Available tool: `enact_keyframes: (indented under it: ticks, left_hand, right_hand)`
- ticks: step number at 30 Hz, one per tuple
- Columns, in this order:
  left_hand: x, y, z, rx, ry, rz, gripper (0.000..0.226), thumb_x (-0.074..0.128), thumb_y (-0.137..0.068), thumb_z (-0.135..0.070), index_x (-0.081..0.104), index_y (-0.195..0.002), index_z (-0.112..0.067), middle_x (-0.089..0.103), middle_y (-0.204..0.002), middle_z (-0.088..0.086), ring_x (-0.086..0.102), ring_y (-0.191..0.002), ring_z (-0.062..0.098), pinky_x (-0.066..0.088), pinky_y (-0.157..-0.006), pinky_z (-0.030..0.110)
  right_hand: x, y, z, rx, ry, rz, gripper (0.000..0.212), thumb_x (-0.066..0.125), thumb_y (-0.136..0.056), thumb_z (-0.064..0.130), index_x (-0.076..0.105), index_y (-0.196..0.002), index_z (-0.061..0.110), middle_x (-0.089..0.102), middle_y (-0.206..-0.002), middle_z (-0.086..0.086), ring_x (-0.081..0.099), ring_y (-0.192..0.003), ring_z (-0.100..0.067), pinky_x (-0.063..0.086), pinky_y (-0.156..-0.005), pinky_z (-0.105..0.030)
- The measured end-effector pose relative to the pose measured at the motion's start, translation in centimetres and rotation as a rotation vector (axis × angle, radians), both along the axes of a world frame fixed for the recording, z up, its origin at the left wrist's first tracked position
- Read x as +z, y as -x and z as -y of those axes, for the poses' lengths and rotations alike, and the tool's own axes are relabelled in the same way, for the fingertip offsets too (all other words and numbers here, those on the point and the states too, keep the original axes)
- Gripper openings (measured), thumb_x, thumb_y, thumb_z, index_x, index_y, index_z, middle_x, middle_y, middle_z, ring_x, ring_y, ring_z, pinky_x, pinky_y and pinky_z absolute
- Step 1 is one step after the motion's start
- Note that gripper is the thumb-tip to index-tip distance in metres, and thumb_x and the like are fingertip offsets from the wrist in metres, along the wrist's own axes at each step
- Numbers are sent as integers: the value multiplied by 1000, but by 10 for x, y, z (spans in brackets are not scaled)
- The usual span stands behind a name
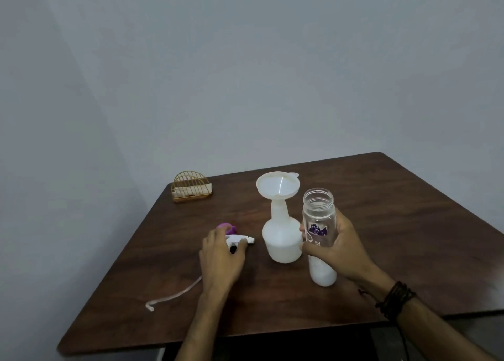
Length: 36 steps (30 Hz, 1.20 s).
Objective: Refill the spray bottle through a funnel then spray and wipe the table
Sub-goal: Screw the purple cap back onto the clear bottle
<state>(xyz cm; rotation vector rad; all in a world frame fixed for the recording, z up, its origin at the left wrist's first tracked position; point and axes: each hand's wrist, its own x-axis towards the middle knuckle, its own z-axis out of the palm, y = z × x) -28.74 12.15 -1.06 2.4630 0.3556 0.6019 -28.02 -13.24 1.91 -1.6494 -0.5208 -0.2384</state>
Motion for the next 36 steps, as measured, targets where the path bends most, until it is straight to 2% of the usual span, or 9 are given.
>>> enact_keyframes:
  ticks: [3, 5, 9, 12, 15, 20, 26, 31, 36]
  left_hand:
    - [-14, 4, -3, -47, -152, -97, 40, 62, -90, -46, 61, -125, -27, 56, -132, -4, 47, -124, 18, 43, -102, 38]
    - [-20, 5, -2, -75, -201, -101, 37, 59, -91, -47, 62, -124, -29, 54, -134, -6, 45, -127, 17, 42, -103, 39]
    - [-20, 2, -3, -77, -152, -54, 31, 53, -95, -48, 63, -116, -27, 56, -122, -5, 50, -117, 17, 45, -95, 36]
    - [-15, 1, -5, -67, -27, 59, 34, 44, -97, -49, 65, -112, -27, 60, -112, -5, 56, -108, 15, 47, -90, 36]
    - [-6, -10, -11, -2, 16, 142, 35, 48, -98, -44, 61, -124, -24, 60, -122, 0, 56, -111, 15, 50, -94, 37]
    - [13, -49, -20, -81, -51, -55, 53, 57, -95, -31, 41, -146, -28, 45, -142, 6, 50, -126, 26, 45, -105, 44]
    - [16, -66, -12, -136, -211, -265, 20, 57, -90, -29, 65, -108, -26, 60, -122, 5, 55, -118, 27, 45, -100, 49]
    - [6, -70, -28, -93, -188, -289, 23, 54, -91, -27, 64, -111, -25, 55, -120, 7, 51, -114, 29, 48, -96, 41]
    - [-3, -76, -56, -83, -76, -250, 14, 52, -94, -27, 60, -105, -30, 59, -119, 4, 47, -102, 19, 50, -91, 37]
  right_hand:
    - [3, 6, -13, 19, 41, 56, 69, 80, -70, -14, 57, -120, 28, 71, -104, 10, 70, -99, -17, 59, -84, -28]
    - [4, 9, -20, 27, 53, 82, 65, 80, -69, -5, 59, -119, 31, 70, -106, 4, 70, -99, -23, 59, -87, -40]
    - [6, 9, -30, 38, 52, 82, 65, 79, -67, 4, 58, -121, 35, 70, -112, 2, 69, -105, -24, 57, -92, -49]
    - [7, 12, -37, 41, 49, 92, 64, 79, -67, 5, 59, -122, 31, 70, -113, 4, 68, -107, -22, 57, -94, -46]
    - [5, 15, -48, 39, 40, 99, 60, 78, -68, 0, 61, -121, 23, 72, -111, 5, 68, -107, -21, 56, -94, -42]
    - [11, 19, -69, 48, 67, 115, 52, 77, -71, 0, 60, -113, 25, 70, -104, 14, 69, -98, -12, 55, -84, -25]
    - [13, 24, -80, 73, 92, 129, 43, 74, -75, 14, 58, -113, 25, 71, -103, 10, 69, -99, -15, 54, -82, -21]
    - [13, 24, -81, 60, 107, 136, 44, 74, -75, 12, 57, -112, 28, 70, -102, 13, 68, -97, -14, 52, -81, -18]
    - [12, 22, -90, 67, 150, 154, 49, 74, -75, 8, 57, -117, 28, 69, -107, 14, 67, -103, -13, 57, -85, -26]
